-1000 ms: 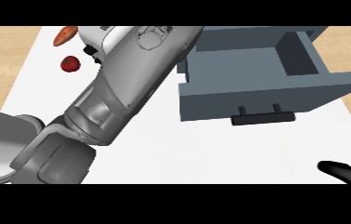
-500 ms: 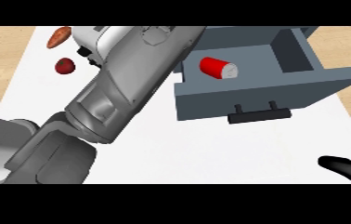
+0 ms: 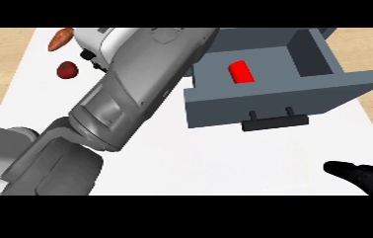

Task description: Pick up the can, place it into the drawer and close the drawer

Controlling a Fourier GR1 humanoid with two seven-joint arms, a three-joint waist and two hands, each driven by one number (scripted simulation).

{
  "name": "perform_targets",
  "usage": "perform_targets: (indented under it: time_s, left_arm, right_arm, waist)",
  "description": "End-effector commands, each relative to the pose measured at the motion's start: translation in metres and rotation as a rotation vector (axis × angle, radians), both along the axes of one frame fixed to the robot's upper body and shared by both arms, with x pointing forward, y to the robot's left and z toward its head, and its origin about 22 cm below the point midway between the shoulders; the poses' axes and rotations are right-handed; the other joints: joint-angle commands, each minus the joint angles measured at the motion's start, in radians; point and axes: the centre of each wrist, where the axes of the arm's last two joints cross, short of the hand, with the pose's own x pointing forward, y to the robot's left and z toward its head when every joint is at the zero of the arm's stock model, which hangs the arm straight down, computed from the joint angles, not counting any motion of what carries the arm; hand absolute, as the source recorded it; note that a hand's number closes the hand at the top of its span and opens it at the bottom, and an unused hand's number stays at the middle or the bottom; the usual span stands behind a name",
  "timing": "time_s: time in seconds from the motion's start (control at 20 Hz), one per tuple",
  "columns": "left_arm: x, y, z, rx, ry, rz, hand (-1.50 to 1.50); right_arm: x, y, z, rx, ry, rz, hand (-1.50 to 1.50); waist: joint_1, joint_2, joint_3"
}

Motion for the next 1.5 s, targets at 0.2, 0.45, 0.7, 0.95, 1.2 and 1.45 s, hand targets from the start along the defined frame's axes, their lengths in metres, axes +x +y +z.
perform_targets:
  time_s: [0.2, 0.45, 0.7, 0.95, 1.2, 1.45]
  left_arm:
    - [0.0, 0.0, 0.006, -0.076, -0.011, -0.015, -1.5]
    - [0.0, -0.002, 0.007, -0.083, -0.018, -0.011, -1.5]
    - [-0.001, -0.004, 0.013, -0.062, -0.04, 0.002, -1.5]
    - [0.003, 0.002, 0.002, -0.057, -0.024, -0.007, -1.5]
    - [0.0, 0.002, 0.01, -0.075, -0.014, -0.037, -1.5]
    - [0.017, 0.041, 0.011, -0.072, -0.005, 0.004, -1.5]
  right_arm:
    - [0.019, 0.024, 0.009, -0.292, -0.059, -0.008, -1.5]
    - [0.053, 0.036, 0.002, -0.454, -0.062, -0.045, -1.5]
    - [0.083, 0.051, -0.034, -0.59, -0.032, -0.049, -1.5]
    - [0.106, 0.055, -0.066, -0.735, 0.001, -0.075, -1.5]
    - [0.142, 0.075, -0.097, -0.833, 0.011, -0.113, -1.5]
    - [0.178, 0.083, -0.104, -0.856, 0.013, -0.133, -1.5]
  waist:
    - [0.023, 0.003, -0.002]
    - [0.044, -0.002, -0.002]
    - [0.065, -0.003, -0.001]
    - [0.087, -0.012, -0.002]
    - [0.128, -0.02, -0.003]
    - [0.135, -0.016, -0.003]
